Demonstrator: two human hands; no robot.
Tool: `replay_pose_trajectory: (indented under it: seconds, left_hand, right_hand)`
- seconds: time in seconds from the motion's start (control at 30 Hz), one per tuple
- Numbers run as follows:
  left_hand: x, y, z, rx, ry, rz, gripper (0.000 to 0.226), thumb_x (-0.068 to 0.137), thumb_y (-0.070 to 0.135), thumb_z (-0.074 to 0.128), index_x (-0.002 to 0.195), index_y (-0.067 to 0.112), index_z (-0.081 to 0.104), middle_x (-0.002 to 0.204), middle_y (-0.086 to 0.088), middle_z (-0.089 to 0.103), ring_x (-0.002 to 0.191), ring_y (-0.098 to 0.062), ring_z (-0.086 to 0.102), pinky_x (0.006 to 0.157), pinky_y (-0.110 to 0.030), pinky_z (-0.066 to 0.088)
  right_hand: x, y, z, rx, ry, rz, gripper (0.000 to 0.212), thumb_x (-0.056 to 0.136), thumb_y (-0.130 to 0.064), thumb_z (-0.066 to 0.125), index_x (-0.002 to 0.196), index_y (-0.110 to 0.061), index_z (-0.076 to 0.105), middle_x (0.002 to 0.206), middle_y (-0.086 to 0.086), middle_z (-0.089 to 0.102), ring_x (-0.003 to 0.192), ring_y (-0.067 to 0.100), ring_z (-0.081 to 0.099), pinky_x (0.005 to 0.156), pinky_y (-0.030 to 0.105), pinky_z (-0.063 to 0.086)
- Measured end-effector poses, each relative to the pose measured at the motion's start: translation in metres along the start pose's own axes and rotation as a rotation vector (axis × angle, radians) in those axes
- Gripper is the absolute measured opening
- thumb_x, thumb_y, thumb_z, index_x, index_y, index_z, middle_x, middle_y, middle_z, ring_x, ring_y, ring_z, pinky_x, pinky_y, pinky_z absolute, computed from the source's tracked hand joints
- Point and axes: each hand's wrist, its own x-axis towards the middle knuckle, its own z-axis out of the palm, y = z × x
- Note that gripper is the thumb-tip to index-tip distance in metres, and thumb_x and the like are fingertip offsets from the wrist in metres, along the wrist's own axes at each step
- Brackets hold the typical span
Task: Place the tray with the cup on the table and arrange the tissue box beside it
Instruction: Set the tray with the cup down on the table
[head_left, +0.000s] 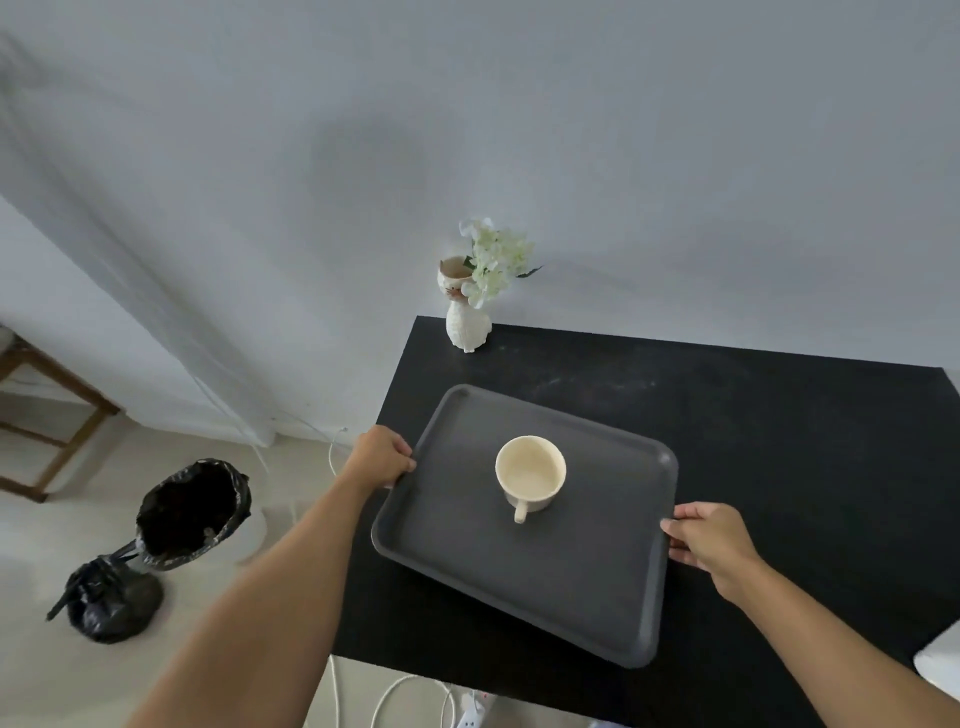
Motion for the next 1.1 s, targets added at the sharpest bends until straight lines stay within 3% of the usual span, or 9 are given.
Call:
replay_pose_trajectory:
  seconds: [0.2, 0.27, 0.43, 0.67, 0.83, 0.97, 1.1]
  left_hand:
    - [-0.011, 0.023, 0.011, -0.063, 0.009, -0.065, 0.028, 0.079, 0.000, 0.073, 0.056, 0.012, 0.065, 0.053, -0.003, 0.058, 0.046, -0.018, 0.058, 0.055, -0.030, 0.059]
    - [-0.007, 0.037, 0.011, -0.094, 0.033, -0.079, 0.025, 0.080, 0.001, 0.074, 0.058, 0.013, 0.066, 0.055, -0.004, 0.060, 0.047, -0.019, 0.059, 0.057, -0.030, 0.059]
    - [0.001, 0.070, 0.037, -0.133, 0.079, -0.113, 0.018, 0.079, 0.003, 0.077, 0.065, 0.013, 0.070, 0.058, -0.005, 0.065, 0.045, -0.015, 0.061, 0.041, -0.022, 0.052]
    - [0.031, 0.109, 0.064, -0.216, 0.074, -0.161, 0.016, 0.081, 0.004, 0.077, 0.071, 0.013, 0.068, 0.072, -0.008, 0.068, 0.059, -0.018, 0.066, 0.047, -0.024, 0.054]
    - [0.059, 0.119, 0.081, -0.190, 0.053, -0.180, 0.017, 0.080, 0.003, 0.076, 0.068, 0.011, 0.068, 0.072, -0.008, 0.068, 0.056, -0.019, 0.065, 0.048, -0.026, 0.055]
    - [0.084, 0.136, 0.076, -0.200, 0.087, -0.155, 0.013, 0.080, 0.003, 0.076, 0.071, 0.010, 0.069, 0.076, -0.008, 0.068, 0.058, -0.019, 0.065, 0.050, -0.026, 0.055]
    - [0.096, 0.133, 0.089, -0.185, 0.070, -0.179, 0.012, 0.078, 0.003, 0.077, 0.075, 0.011, 0.068, 0.078, -0.008, 0.067, 0.055, -0.018, 0.065, 0.045, -0.024, 0.053]
  right_hand:
    - [0.035, -0.029, -0.029, -0.019, -0.024, -0.065, 0.023, 0.084, 0.003, 0.068, 0.106, 0.001, 0.064, 0.098, 0.018, 0.067, 0.087, 0.029, 0.065, 0.065, 0.037, 0.056]
    - [0.047, -0.048, -0.038, -0.007, -0.033, -0.097, 0.020, 0.083, 0.003, 0.069, 0.103, 0.001, 0.064, 0.098, 0.017, 0.066, 0.088, 0.028, 0.064, 0.068, 0.038, 0.056]
    - [0.077, -0.069, -0.067, -0.026, -0.005, -0.129, 0.014, 0.084, 0.003, 0.069, 0.096, -0.002, 0.064, 0.096, 0.017, 0.065, 0.087, 0.027, 0.063, 0.066, 0.036, 0.056]
    - [0.130, -0.092, -0.091, -0.084, 0.020, -0.160, 0.010, 0.083, 0.001, 0.070, 0.092, -0.002, 0.066, 0.089, 0.013, 0.066, 0.082, 0.025, 0.065, 0.067, 0.035, 0.056]
    - [0.172, -0.090, -0.090, -0.146, 0.030, -0.139, 0.012, 0.083, -0.002, 0.071, 0.092, -0.008, 0.065, 0.091, 0.012, 0.066, 0.083, 0.024, 0.066, 0.068, 0.037, 0.057]
    - [0.195, -0.110, -0.088, -0.108, 0.031, -0.162, 0.015, 0.083, -0.001, 0.071, 0.098, -0.002, 0.067, 0.090, 0.013, 0.067, 0.079, 0.023, 0.065, 0.064, 0.033, 0.055]
    - [0.211, -0.104, -0.083, -0.134, 0.025, -0.135, 0.011, 0.083, -0.001, 0.071, 0.091, -0.008, 0.067, 0.089, 0.010, 0.067, 0.080, 0.022, 0.066, 0.060, 0.031, 0.055]
